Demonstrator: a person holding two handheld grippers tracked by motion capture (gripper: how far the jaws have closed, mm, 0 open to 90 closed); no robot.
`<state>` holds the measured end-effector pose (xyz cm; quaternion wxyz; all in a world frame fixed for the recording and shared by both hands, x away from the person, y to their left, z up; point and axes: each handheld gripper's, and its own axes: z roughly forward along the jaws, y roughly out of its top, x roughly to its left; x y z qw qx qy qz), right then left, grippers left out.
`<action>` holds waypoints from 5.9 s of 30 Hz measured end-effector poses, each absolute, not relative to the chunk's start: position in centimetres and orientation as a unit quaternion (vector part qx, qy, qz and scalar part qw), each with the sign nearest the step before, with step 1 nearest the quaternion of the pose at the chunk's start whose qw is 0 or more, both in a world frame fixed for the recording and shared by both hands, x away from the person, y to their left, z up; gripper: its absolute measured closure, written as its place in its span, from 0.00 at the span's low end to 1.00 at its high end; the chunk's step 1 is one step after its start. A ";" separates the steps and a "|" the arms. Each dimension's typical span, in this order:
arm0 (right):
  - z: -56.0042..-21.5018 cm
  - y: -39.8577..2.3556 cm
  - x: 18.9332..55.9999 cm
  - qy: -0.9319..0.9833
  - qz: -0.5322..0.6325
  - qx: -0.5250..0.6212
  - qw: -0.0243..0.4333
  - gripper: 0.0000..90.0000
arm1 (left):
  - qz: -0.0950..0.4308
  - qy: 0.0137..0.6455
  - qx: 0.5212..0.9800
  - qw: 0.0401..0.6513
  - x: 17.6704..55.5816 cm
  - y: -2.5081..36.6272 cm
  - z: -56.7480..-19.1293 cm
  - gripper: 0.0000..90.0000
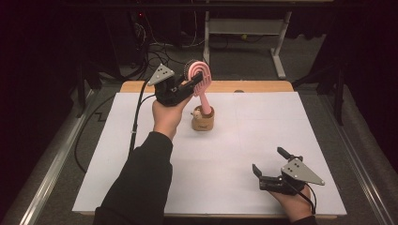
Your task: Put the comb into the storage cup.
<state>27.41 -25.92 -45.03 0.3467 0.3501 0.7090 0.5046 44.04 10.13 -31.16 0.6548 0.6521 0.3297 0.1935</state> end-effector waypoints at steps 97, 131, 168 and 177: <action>-45.0 -25.6 27.1 0.710 0.502 0.348 0.350 0.00 | 0.185 0.380 0.687 0.592 46.6 8.9 -36.9 0.66; -45.0 -25.5 27.1 0.712 0.500 0.346 0.350 0.00 | 0.204 0.390 0.704 0.557 46.6 10.2 -37.4 0.45; -45.3 -25.3 27.0 0.715 0.498 0.345 0.350 0.00 | 0.192 0.403 0.709 0.547 44.7 13.7 -38.8 0.00; -45.3 -25.1 27.0 0.717 0.495 0.344 0.351 0.00 | 0.180 0.395 0.700 0.567 41.7 15.4 -41.2 0.00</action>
